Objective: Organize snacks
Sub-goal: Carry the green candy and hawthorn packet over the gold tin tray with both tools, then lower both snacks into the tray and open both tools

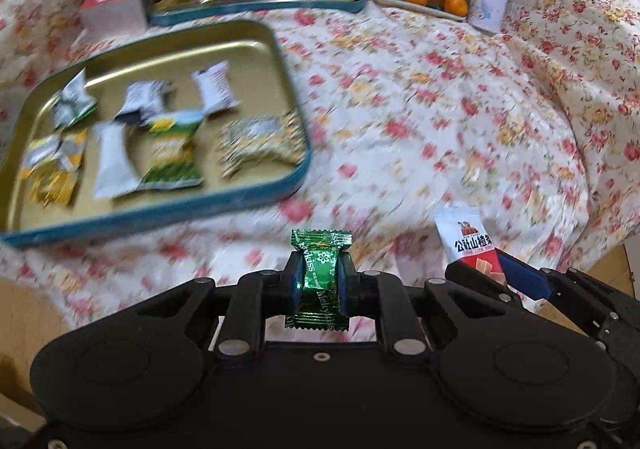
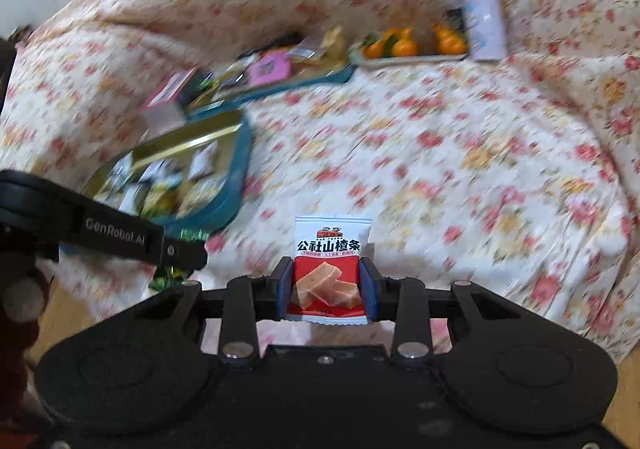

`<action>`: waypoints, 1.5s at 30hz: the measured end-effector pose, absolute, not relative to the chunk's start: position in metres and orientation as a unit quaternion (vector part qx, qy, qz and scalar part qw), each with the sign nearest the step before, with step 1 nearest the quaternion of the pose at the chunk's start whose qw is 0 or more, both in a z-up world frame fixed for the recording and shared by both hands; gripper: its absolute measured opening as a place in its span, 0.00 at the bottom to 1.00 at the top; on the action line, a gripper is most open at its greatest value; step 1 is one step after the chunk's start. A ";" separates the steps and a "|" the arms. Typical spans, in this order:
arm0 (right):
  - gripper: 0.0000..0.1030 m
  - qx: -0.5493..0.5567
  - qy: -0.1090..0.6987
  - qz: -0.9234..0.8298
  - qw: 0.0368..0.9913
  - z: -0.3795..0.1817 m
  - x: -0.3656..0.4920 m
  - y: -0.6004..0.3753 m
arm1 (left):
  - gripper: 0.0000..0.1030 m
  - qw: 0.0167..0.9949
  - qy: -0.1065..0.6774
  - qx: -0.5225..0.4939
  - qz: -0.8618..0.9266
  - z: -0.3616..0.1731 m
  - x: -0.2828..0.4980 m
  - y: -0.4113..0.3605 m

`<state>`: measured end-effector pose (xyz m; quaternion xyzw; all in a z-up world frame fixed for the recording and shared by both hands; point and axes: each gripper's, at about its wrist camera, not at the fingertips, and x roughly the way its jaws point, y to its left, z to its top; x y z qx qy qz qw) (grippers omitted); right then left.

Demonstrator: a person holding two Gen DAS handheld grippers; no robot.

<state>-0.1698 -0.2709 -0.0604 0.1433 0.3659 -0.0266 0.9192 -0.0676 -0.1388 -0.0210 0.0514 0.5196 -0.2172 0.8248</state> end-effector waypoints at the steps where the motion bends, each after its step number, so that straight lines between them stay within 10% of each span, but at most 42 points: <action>1: 0.35 0.142 0.373 -0.019 0.917 -0.061 -0.172 -0.267 | 0.22 0.824 0.522 0.049 -0.214 -0.022 -0.070 -0.133; 45: 0.36 0.058 0.320 0.068 0.943 -0.038 0.045 -0.180 | 0.29 0.887 0.457 0.002 -0.063 -0.007 0.100 -0.033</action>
